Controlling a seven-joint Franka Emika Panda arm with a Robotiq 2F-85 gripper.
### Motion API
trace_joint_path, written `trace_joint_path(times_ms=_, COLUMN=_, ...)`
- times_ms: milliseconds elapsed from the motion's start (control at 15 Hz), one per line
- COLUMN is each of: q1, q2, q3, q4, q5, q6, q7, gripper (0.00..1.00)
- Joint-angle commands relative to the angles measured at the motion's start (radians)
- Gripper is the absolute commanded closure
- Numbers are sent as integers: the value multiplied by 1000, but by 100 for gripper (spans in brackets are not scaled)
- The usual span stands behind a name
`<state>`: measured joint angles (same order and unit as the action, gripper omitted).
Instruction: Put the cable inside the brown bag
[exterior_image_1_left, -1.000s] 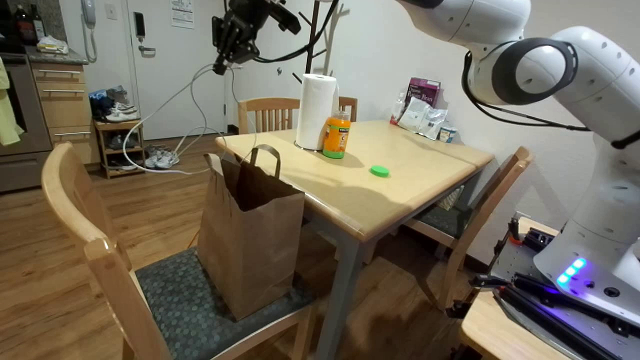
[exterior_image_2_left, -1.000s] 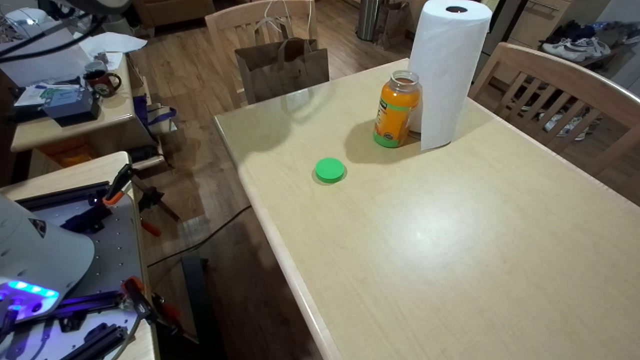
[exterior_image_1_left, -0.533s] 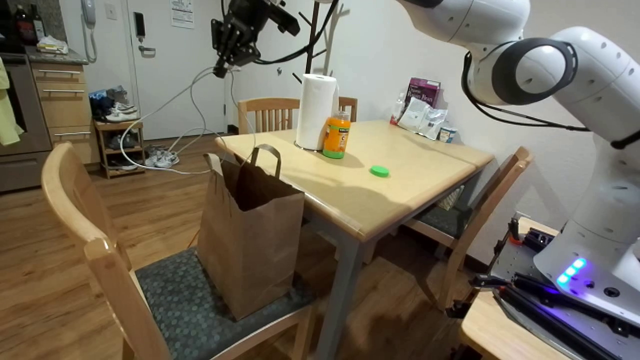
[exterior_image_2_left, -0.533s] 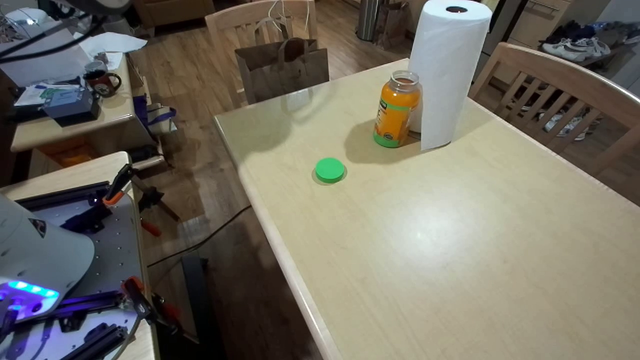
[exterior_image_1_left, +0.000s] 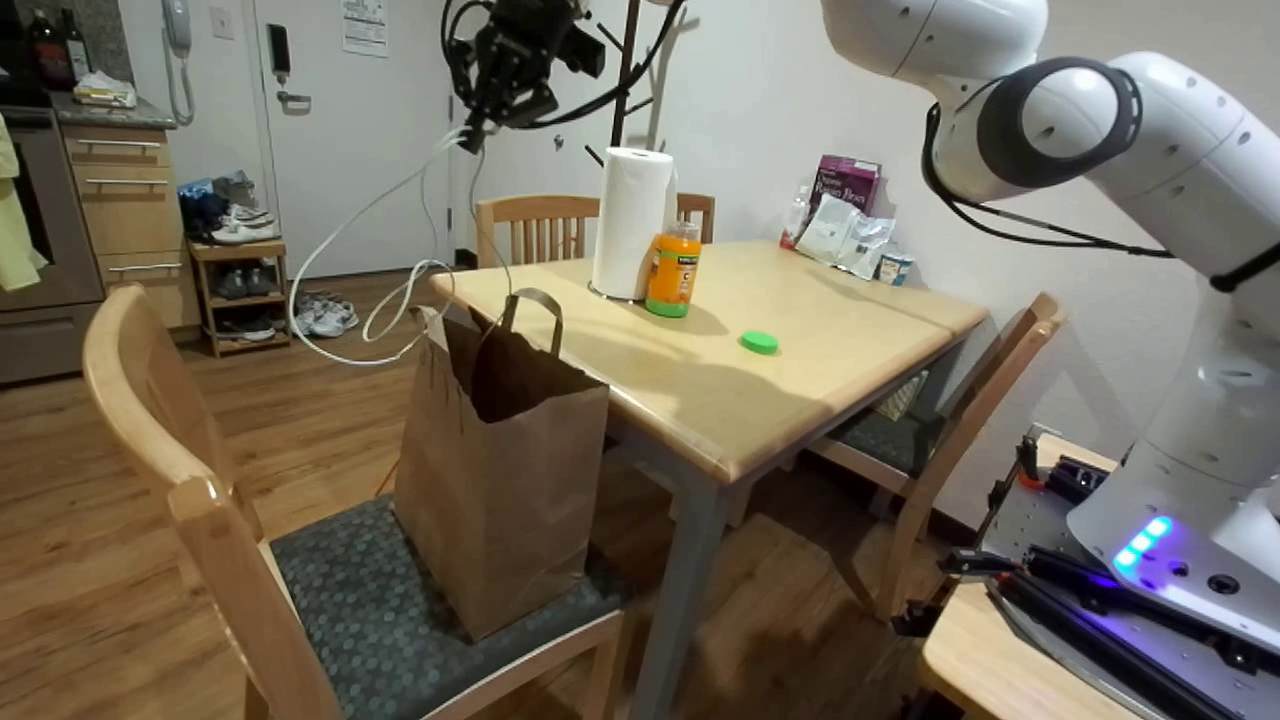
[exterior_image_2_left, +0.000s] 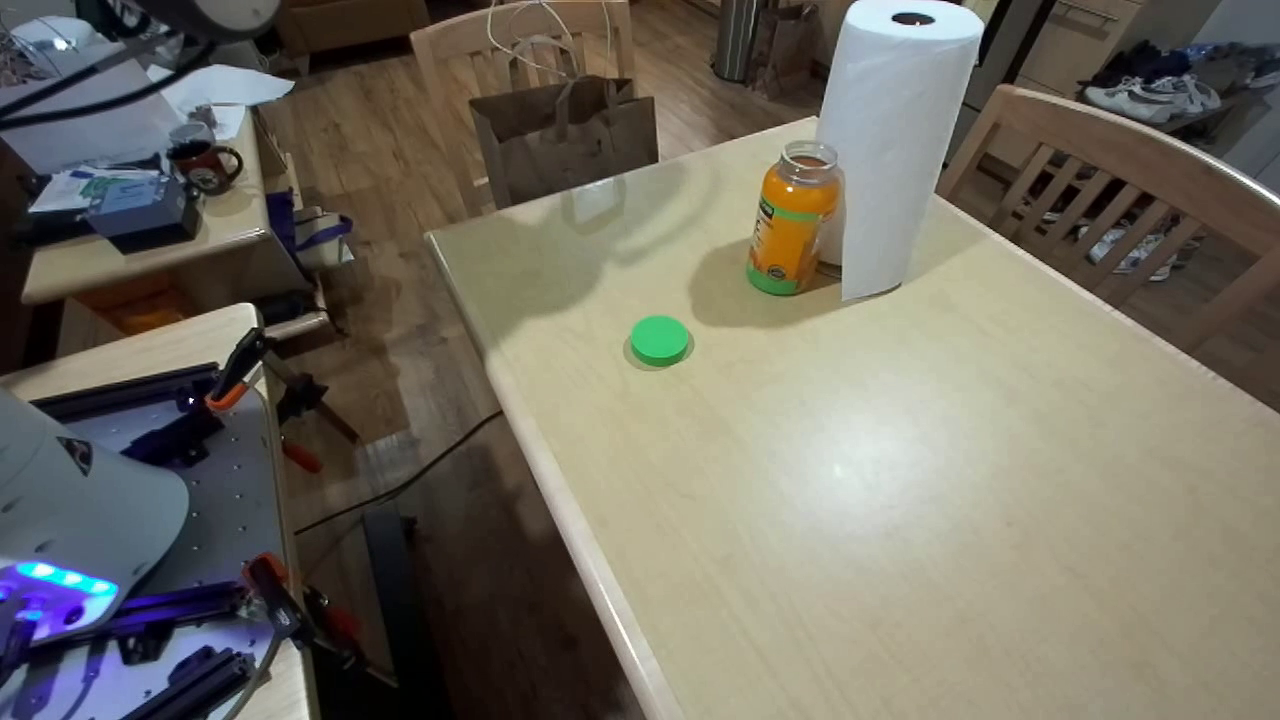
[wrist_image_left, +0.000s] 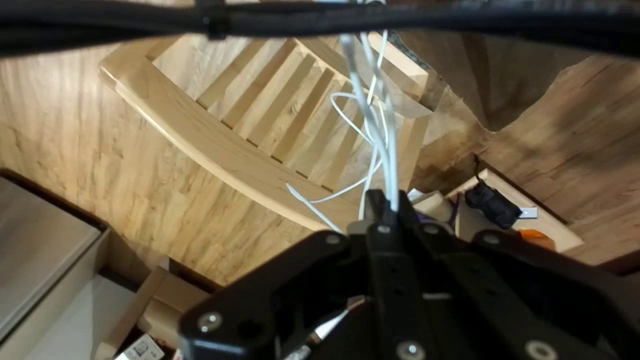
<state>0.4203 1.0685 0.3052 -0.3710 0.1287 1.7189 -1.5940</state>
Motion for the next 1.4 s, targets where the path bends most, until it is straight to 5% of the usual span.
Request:
trace_joint_path(times_ms=0, q1=-18, q2=-15, q3=-1, q4=-15, q5=35, q6=2, q7=-22, gripper=96)
trace_joint_path(times_ms=933, q1=-108, q2=-63, q3=119, q4=2, q5=194, q6=-101, q7=-304, gripper=99)
trace_joint_path(times_ms=1333, q1=-187, q2=-98, q3=86, q4=-25, q5=206, q6=-333, q7=-295, gripper=99)
